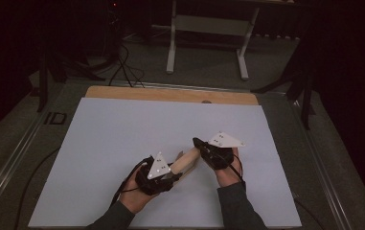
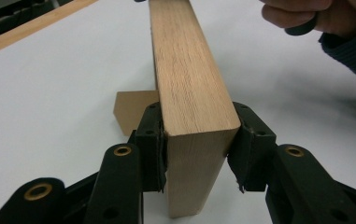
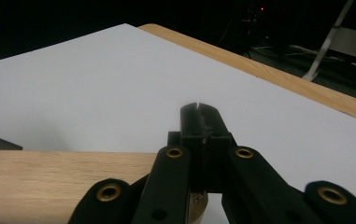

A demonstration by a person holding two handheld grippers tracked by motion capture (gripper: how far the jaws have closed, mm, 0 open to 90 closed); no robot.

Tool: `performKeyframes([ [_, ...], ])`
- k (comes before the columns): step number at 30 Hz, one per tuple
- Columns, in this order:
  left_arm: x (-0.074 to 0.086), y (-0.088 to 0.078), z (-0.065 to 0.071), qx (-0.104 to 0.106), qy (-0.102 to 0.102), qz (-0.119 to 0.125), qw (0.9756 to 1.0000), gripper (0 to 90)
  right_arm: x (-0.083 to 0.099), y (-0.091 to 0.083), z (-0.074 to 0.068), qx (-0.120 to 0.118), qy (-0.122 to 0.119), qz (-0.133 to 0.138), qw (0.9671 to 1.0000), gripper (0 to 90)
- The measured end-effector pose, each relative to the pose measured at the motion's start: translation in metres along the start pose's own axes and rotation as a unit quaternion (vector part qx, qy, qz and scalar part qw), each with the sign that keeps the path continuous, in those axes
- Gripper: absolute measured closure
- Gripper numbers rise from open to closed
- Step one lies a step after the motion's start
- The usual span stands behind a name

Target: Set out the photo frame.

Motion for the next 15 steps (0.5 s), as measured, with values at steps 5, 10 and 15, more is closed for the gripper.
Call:
performKeyframes([
  [5, 0.001, -0.004, -0.008, -0.016, -0.010, -0.002, 0.9998, 59.7, 0.000, 0.000, 0.001, 0.003, 0.002, -0.001, 1.0000, 89.8],
  [10, 0.002, -0.006, -0.012, -0.025, -0.013, -0.002, 0.9996, 59.1, 0.001, 0.000, 0.002, 0.005, 0.005, -0.005, 1.0000, 89.8],
  [15, 0.002, -0.008, -0.018, -0.039, -0.015, -0.005, 0.9991, 58.1, 0.001, -0.001, 0.003, 0.007, 0.007, -0.008, 0.9999, 89.8],
])
Point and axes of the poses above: each handheld gripper's, and its own axes: y roughly forward along the jaws, x roughly out of its underside, z roughly to its right, the point moved 9 cm from there along y, roughly forward along the jaws, and after that the axes turned 15 degrees about x, right-handed, at the moved point
